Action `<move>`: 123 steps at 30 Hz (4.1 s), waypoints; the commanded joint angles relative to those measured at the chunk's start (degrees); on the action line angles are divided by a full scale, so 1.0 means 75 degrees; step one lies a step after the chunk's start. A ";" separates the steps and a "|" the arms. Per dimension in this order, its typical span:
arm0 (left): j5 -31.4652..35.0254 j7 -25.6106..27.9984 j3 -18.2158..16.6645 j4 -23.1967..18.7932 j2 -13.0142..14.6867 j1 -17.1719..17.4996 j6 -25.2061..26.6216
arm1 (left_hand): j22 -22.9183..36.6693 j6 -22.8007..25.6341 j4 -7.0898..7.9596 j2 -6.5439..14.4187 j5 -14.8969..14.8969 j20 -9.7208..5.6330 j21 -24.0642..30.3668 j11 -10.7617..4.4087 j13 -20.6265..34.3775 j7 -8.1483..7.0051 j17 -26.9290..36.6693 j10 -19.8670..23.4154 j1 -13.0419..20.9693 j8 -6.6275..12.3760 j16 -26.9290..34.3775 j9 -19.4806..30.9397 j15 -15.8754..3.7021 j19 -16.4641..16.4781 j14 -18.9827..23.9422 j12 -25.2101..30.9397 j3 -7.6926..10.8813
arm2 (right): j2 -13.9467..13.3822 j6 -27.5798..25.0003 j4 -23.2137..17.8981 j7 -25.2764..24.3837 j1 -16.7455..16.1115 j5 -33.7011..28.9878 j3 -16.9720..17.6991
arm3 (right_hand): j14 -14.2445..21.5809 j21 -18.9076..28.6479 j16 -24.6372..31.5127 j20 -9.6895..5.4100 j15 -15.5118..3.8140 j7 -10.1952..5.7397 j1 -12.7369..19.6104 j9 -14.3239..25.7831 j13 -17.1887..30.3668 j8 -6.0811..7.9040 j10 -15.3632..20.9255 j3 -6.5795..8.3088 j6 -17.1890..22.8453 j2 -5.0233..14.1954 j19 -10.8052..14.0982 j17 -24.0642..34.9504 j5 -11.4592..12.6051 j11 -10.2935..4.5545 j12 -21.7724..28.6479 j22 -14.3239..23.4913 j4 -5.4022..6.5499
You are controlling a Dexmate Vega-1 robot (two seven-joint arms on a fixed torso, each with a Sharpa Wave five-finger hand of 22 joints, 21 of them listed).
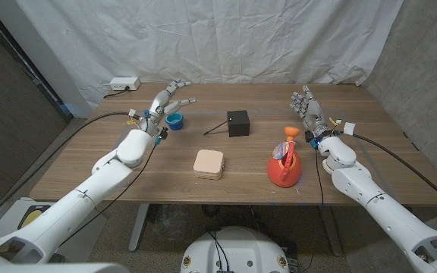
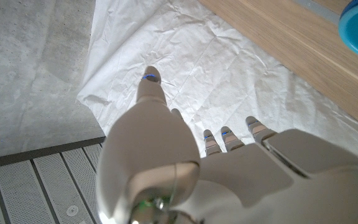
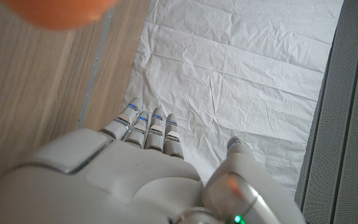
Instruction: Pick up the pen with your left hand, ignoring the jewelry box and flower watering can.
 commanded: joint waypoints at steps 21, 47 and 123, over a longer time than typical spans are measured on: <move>0.1480 0.0460 -0.0077 -0.1838 0.0828 0.0154 0.2409 | 0.0032 0.0471 0.0072 -0.0095 -0.0062 -0.0424 -0.0055 0.0057 0.0039 -0.0005 -0.0004 0.0274 0.0120 0.0032 0.0002 -0.0004 -0.0284 -0.0114 0.0065 0.0059 -0.0094 | 0.0042 0.0207 -0.0143 -0.0146 -0.0160 0.0118 0.0206 | 0.0040 -0.0071 -0.0015 -0.0074 0.0027 -0.0022 0.0023 0.0019 0.0043 -0.0024 0.0008 -0.0029 0.0022 0.0011 0.0106 0.0016 0.0064 0.0048 -0.0025 0.0031 -0.0023; 0.2719 0.0770 0.0337 -0.2406 0.0929 0.0075 0.3764 | 0.0018 0.1220 0.0130 -0.0089 -0.0100 -0.0589 -0.0093 0.0571 0.0028 0.0106 0.0005 0.0368 0.0256 0.0057 -0.0035 -0.0046 0.0088 -0.0329 -0.0047 -0.0024 -0.0212 | -0.0318 -0.0095 -0.0842 -0.0353 -0.0447 0.0245 0.0495 | 0.0031 -0.0141 -0.0020 -0.0060 0.0042 -0.0018 0.0016 0.0020 0.0046 -0.0024 -0.0003 -0.0057 0.0026 0.0013 0.0121 0.0019 0.0063 0.0050 -0.0032 0.0033 -0.0030; 0.7859 -0.2521 0.3763 -0.2583 -0.0392 -0.2303 0.7969 | 0.0026 0.2357 0.0146 0.0178 -0.0099 -0.0264 -0.0117 0.0515 0.0017 0.0456 -0.0010 0.0247 0.0715 -0.0023 -0.0045 -0.0068 0.0342 -0.0827 -0.0493 -0.0091 -0.0225 | -0.1007 -0.0878 -0.1319 -0.0172 -0.0945 0.0795 0.0963 | -0.0014 -0.0338 -0.0023 0.0009 0.0103 -0.0032 -0.0073 0.0022 0.0048 -0.0033 -0.0074 -0.0167 0.0013 0.0004 0.0134 0.0028 0.0066 0.0101 -0.0054 0.0041 -0.0008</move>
